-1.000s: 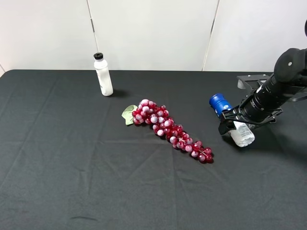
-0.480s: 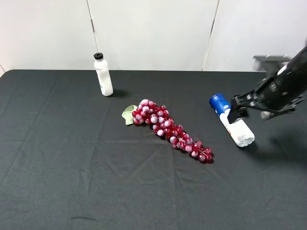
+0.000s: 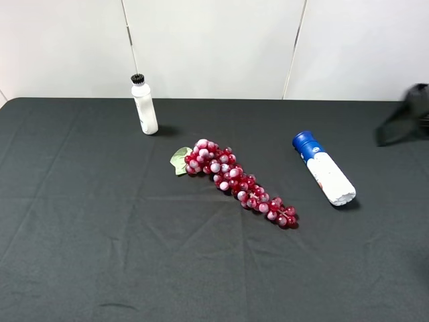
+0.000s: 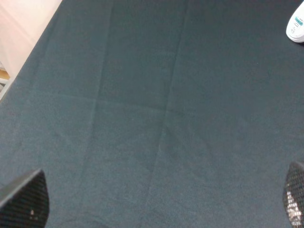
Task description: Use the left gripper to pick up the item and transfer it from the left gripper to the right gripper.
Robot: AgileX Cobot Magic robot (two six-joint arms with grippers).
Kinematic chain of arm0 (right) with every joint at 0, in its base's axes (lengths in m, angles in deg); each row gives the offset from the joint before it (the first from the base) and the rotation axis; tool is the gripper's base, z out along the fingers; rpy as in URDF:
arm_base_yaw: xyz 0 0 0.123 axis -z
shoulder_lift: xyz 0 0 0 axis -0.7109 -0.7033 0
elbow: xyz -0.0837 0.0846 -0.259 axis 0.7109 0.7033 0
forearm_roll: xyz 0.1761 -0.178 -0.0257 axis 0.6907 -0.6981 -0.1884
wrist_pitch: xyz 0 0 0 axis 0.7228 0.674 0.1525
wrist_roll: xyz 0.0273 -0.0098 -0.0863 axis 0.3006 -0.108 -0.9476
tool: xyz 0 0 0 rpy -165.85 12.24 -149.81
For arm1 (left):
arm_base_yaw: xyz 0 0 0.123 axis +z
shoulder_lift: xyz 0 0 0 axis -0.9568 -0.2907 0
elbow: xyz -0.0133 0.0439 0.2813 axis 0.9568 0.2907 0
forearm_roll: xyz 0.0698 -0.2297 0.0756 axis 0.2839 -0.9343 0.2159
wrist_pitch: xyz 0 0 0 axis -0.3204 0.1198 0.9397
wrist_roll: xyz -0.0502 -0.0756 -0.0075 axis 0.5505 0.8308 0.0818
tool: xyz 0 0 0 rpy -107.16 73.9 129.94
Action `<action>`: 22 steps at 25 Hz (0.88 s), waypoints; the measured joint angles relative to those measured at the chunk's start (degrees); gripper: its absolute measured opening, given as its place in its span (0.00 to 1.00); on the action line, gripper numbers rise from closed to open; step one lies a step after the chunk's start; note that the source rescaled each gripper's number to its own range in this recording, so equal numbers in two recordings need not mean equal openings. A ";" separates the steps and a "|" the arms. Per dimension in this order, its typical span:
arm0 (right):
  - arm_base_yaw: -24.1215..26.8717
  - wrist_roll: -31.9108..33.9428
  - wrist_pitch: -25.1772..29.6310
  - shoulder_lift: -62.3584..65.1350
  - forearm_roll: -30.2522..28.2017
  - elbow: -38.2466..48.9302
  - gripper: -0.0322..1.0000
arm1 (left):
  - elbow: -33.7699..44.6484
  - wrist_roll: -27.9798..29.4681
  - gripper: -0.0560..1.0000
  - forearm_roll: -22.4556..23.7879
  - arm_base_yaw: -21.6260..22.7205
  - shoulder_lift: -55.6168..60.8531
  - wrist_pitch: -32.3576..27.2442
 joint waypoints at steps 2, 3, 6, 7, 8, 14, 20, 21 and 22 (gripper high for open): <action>0.00 0.59 2.27 5.27 0.00 0.91 1.00 | 0.00 0.00 0.99 0.00 0.00 0.00 0.00; 0.00 0.88 3.12 8.26 0.00 1.94 1.00 | 0.00 0.00 0.99 0.00 0.00 0.00 0.00; 0.00 1.06 4.12 16.59 0.00 6.10 1.00 | 0.00 0.00 0.99 0.00 0.00 0.00 0.00; 0.00 1.12 4.19 20.41 0.00 7.64 1.00 | 0.00 0.00 0.99 0.00 0.00 0.00 0.00; 0.00 1.12 4.12 23.71 -0.08 9.12 1.00 | 0.00 0.00 0.99 0.00 0.00 0.00 0.00; 0.00 1.95 0.14 39.04 -2.60 16.06 1.00 | 0.00 0.00 0.99 0.00 0.00 0.00 0.00; 0.00 3.89 -0.51 48.61 -6.64 20.00 1.00 | 0.00 0.00 0.99 0.00 0.00 0.00 0.00; 0.00 4.43 -0.51 49.87 -7.68 20.12 1.00 | 0.00 0.00 0.99 0.00 0.00 0.00 0.00; 0.00 4.43 -0.46 51.04 -8.45 20.26 1.00 | 0.00 0.00 0.99 0.00 0.00 0.00 0.00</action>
